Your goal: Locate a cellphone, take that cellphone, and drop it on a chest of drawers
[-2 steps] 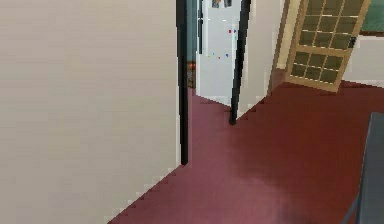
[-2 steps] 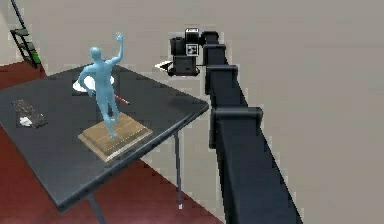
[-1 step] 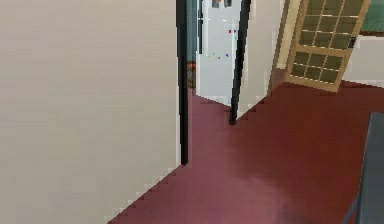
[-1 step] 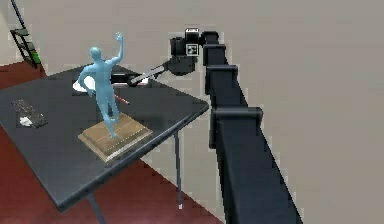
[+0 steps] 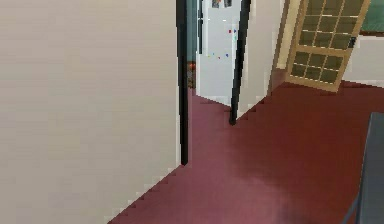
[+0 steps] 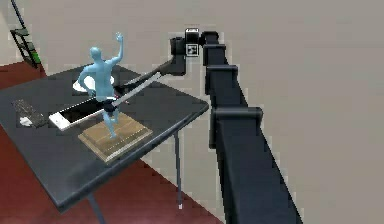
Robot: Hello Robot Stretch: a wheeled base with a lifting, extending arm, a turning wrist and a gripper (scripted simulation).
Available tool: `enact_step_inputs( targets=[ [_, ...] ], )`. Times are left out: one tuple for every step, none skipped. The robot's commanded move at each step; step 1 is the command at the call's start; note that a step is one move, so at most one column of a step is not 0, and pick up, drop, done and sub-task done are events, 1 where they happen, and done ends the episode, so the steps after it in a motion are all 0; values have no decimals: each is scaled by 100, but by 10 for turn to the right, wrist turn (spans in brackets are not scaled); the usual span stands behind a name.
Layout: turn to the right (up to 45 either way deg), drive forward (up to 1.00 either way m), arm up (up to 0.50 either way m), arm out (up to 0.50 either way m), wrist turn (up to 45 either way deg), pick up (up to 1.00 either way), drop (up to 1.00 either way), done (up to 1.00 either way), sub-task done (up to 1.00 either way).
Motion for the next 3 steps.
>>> enact_step_inputs(
  targets=[
    [0, 0, 0, 0, -390, 0, 0, 0, 0],
    [0, 0, 0, -44, 0, 0, 0, 0, 0],
    [-450, 0, 0, 0, 0, 0, 0, 0, 0]
  ],
)
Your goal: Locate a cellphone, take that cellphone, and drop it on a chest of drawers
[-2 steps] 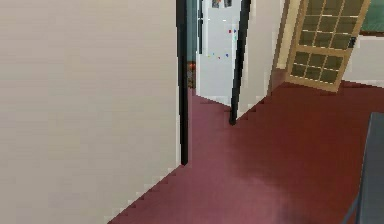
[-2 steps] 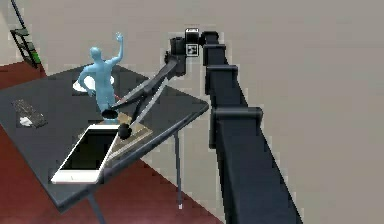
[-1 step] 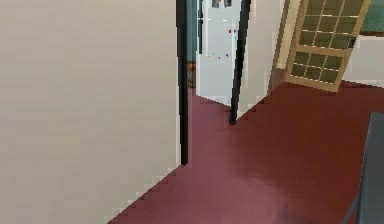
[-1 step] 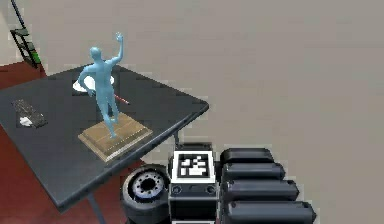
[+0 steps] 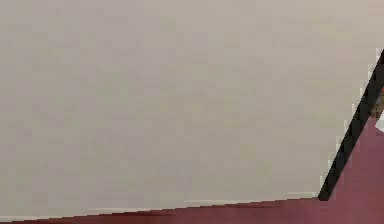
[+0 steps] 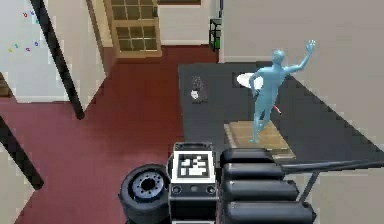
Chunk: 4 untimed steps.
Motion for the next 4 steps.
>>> enact_step_inputs(
  targets=[
    [-450, 0, 0, 0, 0, 0, 0, 0, 0],
    [-210, 0, 0, 0, 0, 0, 0, 0, 0],
    [0, 100, 0, 0, 0, 0, 0, 0, 0],
    [0, 50, 0, 0, 0, 0, 0, 0, 0]
  ],
)
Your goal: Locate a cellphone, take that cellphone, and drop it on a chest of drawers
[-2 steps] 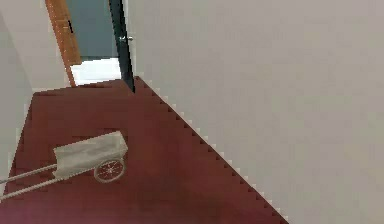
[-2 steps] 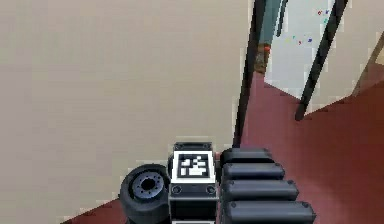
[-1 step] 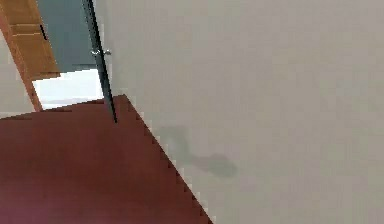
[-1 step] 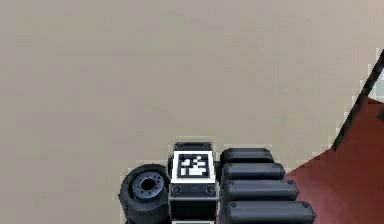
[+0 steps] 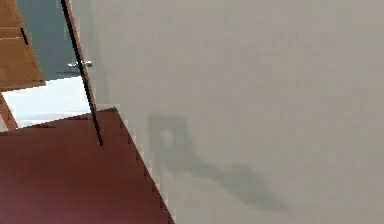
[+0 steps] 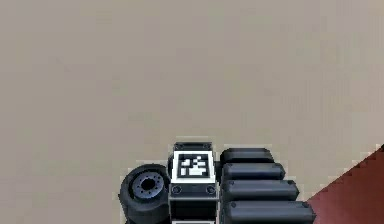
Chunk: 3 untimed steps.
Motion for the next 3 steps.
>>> enact_step_inputs(
  targets=[
    [-270, 0, 0, 0, 0, 0, 0, 0, 0],
    [0, 75, 0, 0, 0, 0, 0, 0, 0],
    [-210, 0, 0, 0, 0, 0, 0, 0, 0]
  ],
)
